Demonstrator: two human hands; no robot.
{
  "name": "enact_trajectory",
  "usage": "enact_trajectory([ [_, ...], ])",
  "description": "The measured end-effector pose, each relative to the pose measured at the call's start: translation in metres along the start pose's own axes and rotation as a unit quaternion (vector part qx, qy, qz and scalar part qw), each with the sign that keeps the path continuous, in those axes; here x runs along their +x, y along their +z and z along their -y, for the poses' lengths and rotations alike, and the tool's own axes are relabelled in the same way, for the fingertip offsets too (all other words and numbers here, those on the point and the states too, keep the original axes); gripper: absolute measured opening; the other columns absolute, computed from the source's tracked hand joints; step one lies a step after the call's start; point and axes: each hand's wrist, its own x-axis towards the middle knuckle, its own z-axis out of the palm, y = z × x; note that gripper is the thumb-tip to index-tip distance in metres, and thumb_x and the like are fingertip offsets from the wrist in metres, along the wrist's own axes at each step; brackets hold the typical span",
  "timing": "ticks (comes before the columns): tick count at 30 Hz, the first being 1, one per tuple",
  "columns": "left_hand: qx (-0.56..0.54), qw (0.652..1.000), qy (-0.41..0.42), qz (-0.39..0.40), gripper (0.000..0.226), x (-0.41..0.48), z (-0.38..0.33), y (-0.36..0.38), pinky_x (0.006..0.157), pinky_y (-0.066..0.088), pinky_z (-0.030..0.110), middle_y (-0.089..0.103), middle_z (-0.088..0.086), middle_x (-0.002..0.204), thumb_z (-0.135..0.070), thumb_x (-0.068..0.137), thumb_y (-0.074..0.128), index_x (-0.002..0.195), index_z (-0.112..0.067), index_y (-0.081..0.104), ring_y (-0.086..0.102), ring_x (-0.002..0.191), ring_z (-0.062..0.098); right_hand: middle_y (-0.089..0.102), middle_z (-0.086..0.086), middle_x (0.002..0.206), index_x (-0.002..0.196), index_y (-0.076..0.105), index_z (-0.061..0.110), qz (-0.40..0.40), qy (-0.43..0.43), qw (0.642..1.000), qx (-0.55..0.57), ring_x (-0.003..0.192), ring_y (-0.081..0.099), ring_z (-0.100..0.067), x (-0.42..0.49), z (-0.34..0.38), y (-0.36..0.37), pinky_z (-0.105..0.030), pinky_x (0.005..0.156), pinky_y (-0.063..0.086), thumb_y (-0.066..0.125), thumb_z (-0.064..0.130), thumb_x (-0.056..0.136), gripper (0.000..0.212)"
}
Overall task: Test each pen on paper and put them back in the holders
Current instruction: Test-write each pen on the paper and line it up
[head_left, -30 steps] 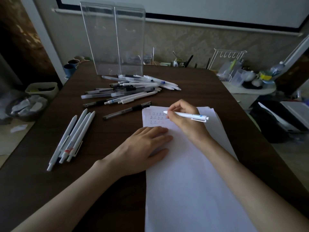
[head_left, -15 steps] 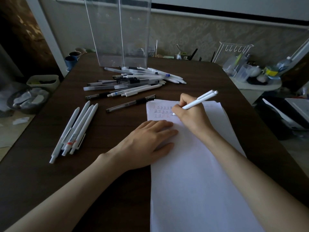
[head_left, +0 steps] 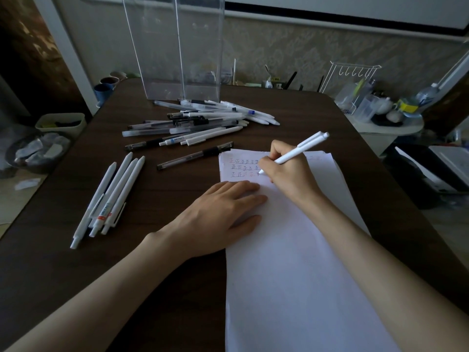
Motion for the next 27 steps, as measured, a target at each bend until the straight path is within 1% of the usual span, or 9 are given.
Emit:
enact_trajectory([
  [2,-0.001,1.0,0.002,-0.002,0.059,0.0,0.0,0.0,0.103,0.016,0.02,0.037,0.0,0.144,-0.053,0.088,0.023,0.137,-0.026,0.044,0.033,0.129,0.014,0.046,-0.005,0.049,0.062,0.037,0.01,0.01,-0.002,1.0,-0.002,0.053,0.057,-0.011,-0.001,0.001,0.0,-0.027,0.051,0.035,0.057,0.004,0.08,0.027],
  [6,-0.004,1.0,-0.001,-0.002,0.054,0.0,0.0,0.0,0.103,0.017,0.022,0.037,0.0,0.144,-0.05,0.092,0.029,0.137,-0.026,0.044,0.033,0.13,0.015,0.042,-0.003,0.047,0.061,0.035,0.012,0.017,0.009,1.0,0.007,0.047,0.056,0.001,-0.002,0.002,-0.001,-0.024,0.048,0.033,0.057,0.003,0.079,0.03],
  [8,-0.005,1.0,0.0,-0.003,0.054,0.0,0.001,0.0,0.103,0.018,0.022,0.038,0.0,0.144,-0.051,0.091,0.028,0.136,-0.026,0.044,0.034,0.129,0.015,0.044,-0.002,0.046,0.062,0.038,0.009,0.022,0.012,1.0,0.017,0.046,0.055,-0.001,-0.003,0.003,-0.001,-0.023,0.048,0.034,0.057,0.003,0.079,0.026],
  [14,-0.013,1.0,0.002,-0.01,0.057,0.001,0.001,0.001,0.103,0.021,0.023,0.04,0.0,0.142,-0.052,0.089,0.026,0.135,-0.026,0.047,0.035,0.128,0.014,0.036,-0.001,0.05,0.058,0.03,0.017,-0.008,0.008,1.0,-0.002,0.074,0.061,-0.039,0.0,-0.001,0.001,-0.03,0.055,0.033,0.057,0.008,0.074,0.033],
  [18,-0.008,0.999,-0.008,-0.038,0.056,-0.001,0.001,0.002,0.101,0.026,0.023,0.046,-0.002,0.137,-0.051,0.088,0.028,0.131,-0.024,0.051,0.041,0.124,0.013,0.052,0.002,0.045,0.065,0.04,0.014,-0.018,-0.013,0.998,0.065,0.045,0.054,-0.017,-0.002,0.001,-0.003,-0.024,0.049,0.038,0.062,0.017,0.088,0.032],
  [20,-0.006,0.997,-0.034,-0.074,0.058,0.0,0.001,0.0,0.096,0.031,0.024,0.051,-0.003,0.131,-0.054,0.087,0.03,0.131,-0.022,0.051,0.047,0.118,0.014,0.056,-0.005,0.05,0.072,0.046,0.013,-0.002,-0.024,0.996,0.09,0.042,0.05,-0.008,-0.004,0.003,-0.005,-0.019,0.047,0.038,0.065,0.025,0.088,0.027],
  [23,-0.046,0.991,-0.091,-0.087,0.075,0.001,0.002,-0.006,0.091,0.027,0.02,0.05,-0.008,0.131,-0.066,0.08,0.048,0.142,-0.027,0.032,0.043,0.117,0.011,0.065,-0.005,0.075,0.091,0.058,0.016,0.039,-0.058,0.995,0.073,0.066,0.059,-0.008,-0.006,0.003,-0.006,-0.015,0.058,0.042,0.065,0.011,0.086,0.01],
  [25,-0.077,0.99,-0.099,-0.071,0.085,0.0,0.002,-0.009,0.091,0.022,0.016,0.046,-0.011,0.135,-0.061,0.076,0.06,0.145,-0.033,0.02,0.035,0.12,0.006,0.067,-0.002,0.09,0.106,0.062,0.018,0.064,-0.076,0.993,0.056,0.082,0.059,-0.004,-0.006,0.002,-0.005,-0.012,0.065,0.041,0.057,-0.001,0.087,0.028],
  [27,-0.084,0.991,-0.081,-0.067,0.086,0.0,0.001,-0.01,0.089,0.021,0.013,0.046,-0.009,0.135,-0.059,0.075,0.062,0.145,-0.035,0.019,0.033,0.118,0.003,0.066,0.002,0.097,0.113,0.063,0.02,0.087,-0.085,0.992,0.045,0.088,0.058,-0.002,-0.006,0.002,-0.004,-0.015,0.066,0.042,0.052,-0.006,0.087,0.038],
])
